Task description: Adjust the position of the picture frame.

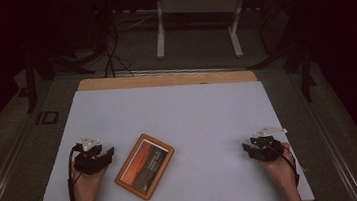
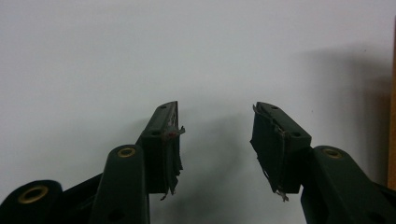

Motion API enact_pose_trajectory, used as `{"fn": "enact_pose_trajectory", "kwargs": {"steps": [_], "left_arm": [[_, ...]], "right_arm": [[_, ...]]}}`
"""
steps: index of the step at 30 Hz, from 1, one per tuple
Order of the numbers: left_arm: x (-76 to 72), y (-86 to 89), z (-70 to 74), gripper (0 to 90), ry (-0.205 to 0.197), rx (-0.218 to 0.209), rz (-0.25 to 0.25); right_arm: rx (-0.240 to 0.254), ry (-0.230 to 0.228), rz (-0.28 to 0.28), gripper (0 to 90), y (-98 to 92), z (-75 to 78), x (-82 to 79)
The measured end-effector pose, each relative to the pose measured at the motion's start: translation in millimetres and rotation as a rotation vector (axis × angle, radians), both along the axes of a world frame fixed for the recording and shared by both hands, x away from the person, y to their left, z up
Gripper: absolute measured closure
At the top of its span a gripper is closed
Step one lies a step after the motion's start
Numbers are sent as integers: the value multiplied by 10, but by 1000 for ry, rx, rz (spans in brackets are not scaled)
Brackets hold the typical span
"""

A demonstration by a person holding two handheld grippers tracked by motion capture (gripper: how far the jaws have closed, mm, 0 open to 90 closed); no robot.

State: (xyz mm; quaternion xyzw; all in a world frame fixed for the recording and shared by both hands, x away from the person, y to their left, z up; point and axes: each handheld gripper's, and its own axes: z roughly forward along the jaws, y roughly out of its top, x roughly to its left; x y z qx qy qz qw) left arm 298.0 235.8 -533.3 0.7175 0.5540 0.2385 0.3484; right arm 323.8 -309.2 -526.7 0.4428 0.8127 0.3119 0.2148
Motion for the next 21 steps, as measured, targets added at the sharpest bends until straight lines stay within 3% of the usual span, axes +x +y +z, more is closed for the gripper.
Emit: {"fn": "enact_pose_trajectory", "kwargs": {"steps": [7,15,21], "left_arm": [[-34,3,42,511,-21,-29,-58],[-54,-39,140,500,-53,-50,-111],[-15,-68,275,517,-66,-65,-183]], "right_arm": [[12,16,47,589,165,4,-52],[121,35,106,595,405,67,-161],[143,43,181,560,709,142,-207]]}}
